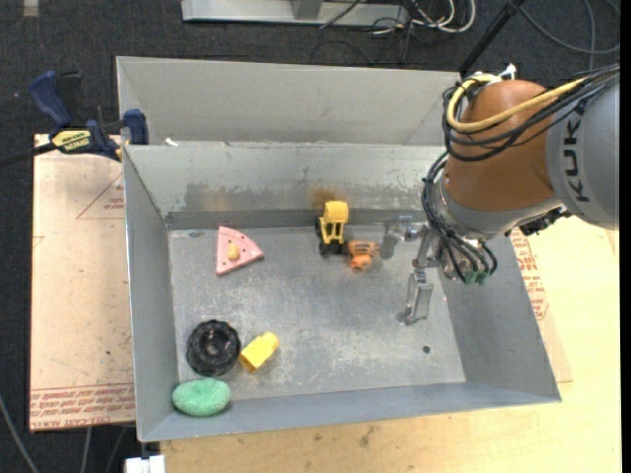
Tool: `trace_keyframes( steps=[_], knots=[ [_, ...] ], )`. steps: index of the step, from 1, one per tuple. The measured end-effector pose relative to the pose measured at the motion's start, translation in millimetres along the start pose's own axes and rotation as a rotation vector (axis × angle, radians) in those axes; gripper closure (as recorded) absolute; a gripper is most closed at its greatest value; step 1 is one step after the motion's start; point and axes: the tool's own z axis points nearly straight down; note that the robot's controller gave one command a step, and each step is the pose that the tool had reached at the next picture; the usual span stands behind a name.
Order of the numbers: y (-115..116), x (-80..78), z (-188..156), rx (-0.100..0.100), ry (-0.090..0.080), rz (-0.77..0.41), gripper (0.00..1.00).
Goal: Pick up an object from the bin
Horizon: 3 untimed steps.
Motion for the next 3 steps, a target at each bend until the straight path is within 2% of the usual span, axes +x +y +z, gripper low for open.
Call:
trace_keyframes(
  steps=[1,2,3],
  knots=[
    [0.1,-1.7,-4.5,0.001,-0.008,-0.001,0.0],
    [7.1,-39.8,55.4,-0.001,-0.015,0.105,0.0],
    [11.3,-60.0,58.5,-0.001,-0.007,0.181,0.0]
  ],
)
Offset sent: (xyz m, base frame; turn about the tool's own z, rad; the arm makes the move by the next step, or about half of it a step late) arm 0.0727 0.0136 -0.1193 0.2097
